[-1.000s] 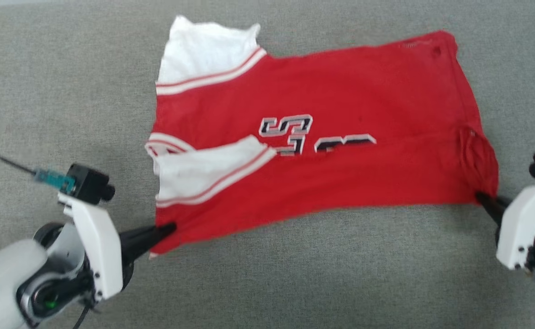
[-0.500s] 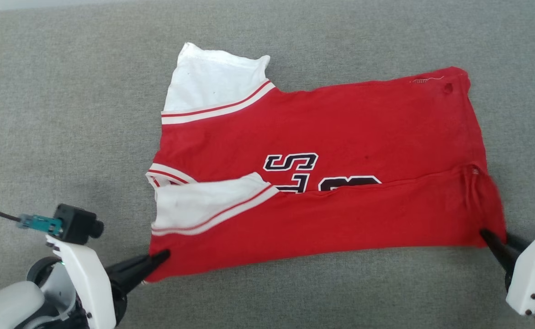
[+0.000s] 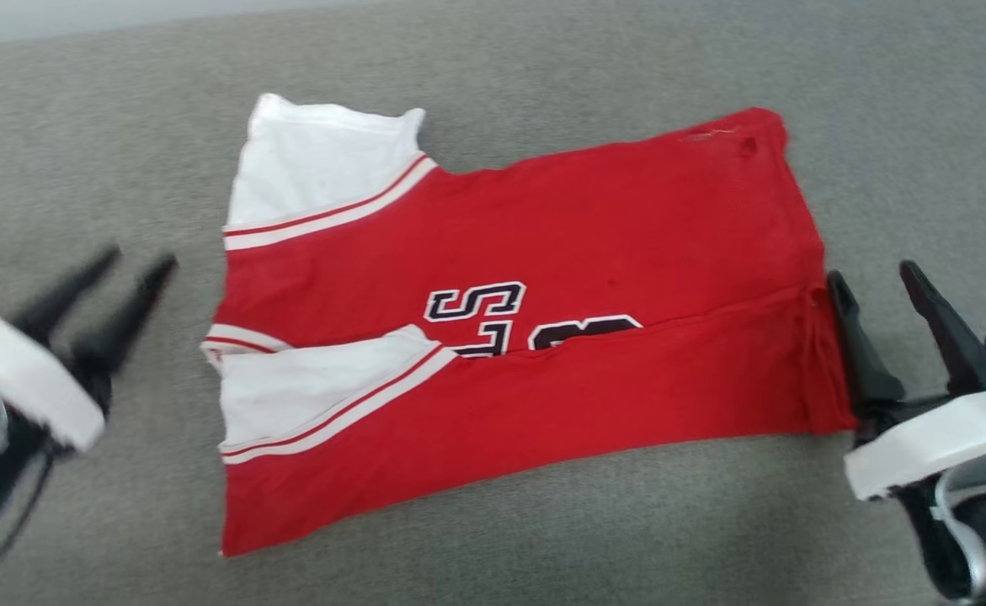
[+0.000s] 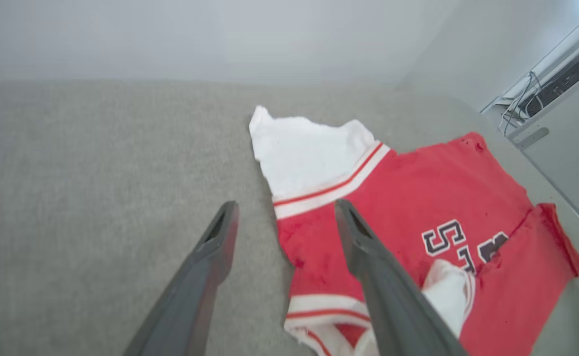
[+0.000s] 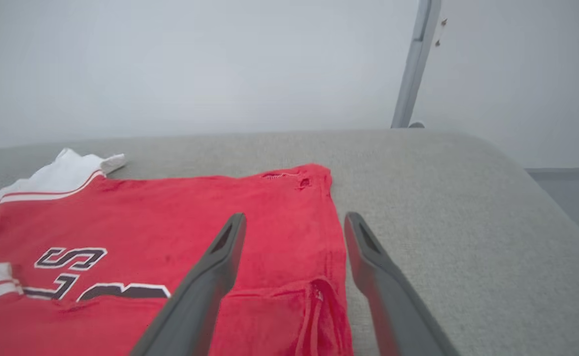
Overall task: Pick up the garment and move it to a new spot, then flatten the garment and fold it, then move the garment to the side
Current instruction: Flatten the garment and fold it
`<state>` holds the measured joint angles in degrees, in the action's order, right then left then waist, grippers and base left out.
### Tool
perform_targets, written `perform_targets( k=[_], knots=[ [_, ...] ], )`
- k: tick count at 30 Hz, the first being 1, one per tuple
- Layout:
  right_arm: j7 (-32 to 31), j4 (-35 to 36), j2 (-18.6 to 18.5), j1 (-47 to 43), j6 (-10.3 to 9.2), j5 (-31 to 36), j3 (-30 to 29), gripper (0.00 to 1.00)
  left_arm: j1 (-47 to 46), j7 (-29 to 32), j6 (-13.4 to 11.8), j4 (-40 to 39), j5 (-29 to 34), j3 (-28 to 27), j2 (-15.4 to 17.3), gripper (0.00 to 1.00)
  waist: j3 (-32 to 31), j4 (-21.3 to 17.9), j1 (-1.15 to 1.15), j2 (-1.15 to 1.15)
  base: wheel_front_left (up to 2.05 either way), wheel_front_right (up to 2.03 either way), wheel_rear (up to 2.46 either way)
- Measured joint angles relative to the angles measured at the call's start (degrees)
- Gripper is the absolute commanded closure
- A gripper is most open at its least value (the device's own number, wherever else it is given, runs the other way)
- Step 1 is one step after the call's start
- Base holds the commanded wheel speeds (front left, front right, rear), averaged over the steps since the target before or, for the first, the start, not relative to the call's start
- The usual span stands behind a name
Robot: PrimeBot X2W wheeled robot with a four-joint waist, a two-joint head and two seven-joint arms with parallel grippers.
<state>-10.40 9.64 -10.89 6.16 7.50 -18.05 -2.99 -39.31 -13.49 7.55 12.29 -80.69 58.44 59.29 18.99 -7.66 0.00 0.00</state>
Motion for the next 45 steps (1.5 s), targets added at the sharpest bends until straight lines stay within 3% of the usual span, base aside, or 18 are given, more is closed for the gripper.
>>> perform_targets(
  k=[4,9,15,23,29,30,31,32,33,39,45],
  knots=[
    [7.9,-2.3,2.7,1.5,0.00,2.2,1.6,0.00,-6.6,-0.4,0.0,5.1,2.4,-2.4,-3.0,0.00,1.0,-2.4,0.00,0.00,0.00,0.00,0.00],
    [11.6,-3.0,4.4,2.4,0.00,3.7,3.5,0.00,-14.3,3.6,0.0,10.8,3.1,-2.7,-4.8,0.00,2.6,-5.8,0.00,0.00,0.00,0.00,0.00],
    [13.7,-2.3,6.0,3.1,0.00,4.5,5.0,0.00,-22.9,12.4,0.0,19.4,4.2,-0.6,-6.4,0.00,5.2,-10.0,0.00,0.00,0.00,0.00,0.00],
    [14.9,-2.5,7.2,2.5,-0.01,3.9,6.1,0.00,-29.0,31.3,0.0,29.9,4.5,5.0,-7.2,0.00,7.6,-14.0,0.00,0.00,0.00,0.00,0.00],
    [14.4,-2.8,7.4,2.5,-0.01,3.4,7.1,0.00,-31.1,36.7,0.0,31.2,2.5,5.8,-8.2,0.00,8.6,-14.4,0.00,0.00,0.00,0.00,0.00],
    [14.4,-2.8,7.4,2.5,-0.01,3.4,7.1,0.00,-31.1,36.7,0.0,31.2,2.5,5.8,-8.2,0.07,8.6,-14.4,0.00,0.00,0.00,0.00,0.00],
    [14.2,-2.9,7.4,2.8,-0.01,3.4,7.3,0.00,-31.2,37.2,0.0,30.9,2.0,5.9,-8.2,0.51,8.7,-14.4,0.00,0.00,0.00,0.00,0.00],
    [13.7,-3.1,7.3,3.3,0.00,3.4,7.6,0.00,-31.5,37.6,0.0,30.3,2.0,6.1,-8.1,0.87,8.9,-14.4,0.00,0.00,0.00,0.00,0.00],
    [13.1,-3.3,7.2,4.0,0.00,3.4,7.8,0.00,-31.8,37.8,0.0,29.7,2.0,6.3,-7.9,1.00,9.1,-14.3,0.00,0.00,0.00,0.00,0.00],
    [6.9,-7.4,3.7,12.6,-0.01,2.3,9.4,0.00,-32.5,37.2,-0.1,27.8,1.5,6.8,-8.1,1.00,10.2,-13.5,0.00,0.00,0.00,0.00,0.00],
    [-7.0,-16.1,-2.5,26.5,0.00,-1.8,13.3,0.00,-34.3,36.1,-0.1,26.4,1.6,7.7,-9.3,1.00,11.2,-11.6,0.00,0.00,0.00,0.00,0.00]
  ],
)
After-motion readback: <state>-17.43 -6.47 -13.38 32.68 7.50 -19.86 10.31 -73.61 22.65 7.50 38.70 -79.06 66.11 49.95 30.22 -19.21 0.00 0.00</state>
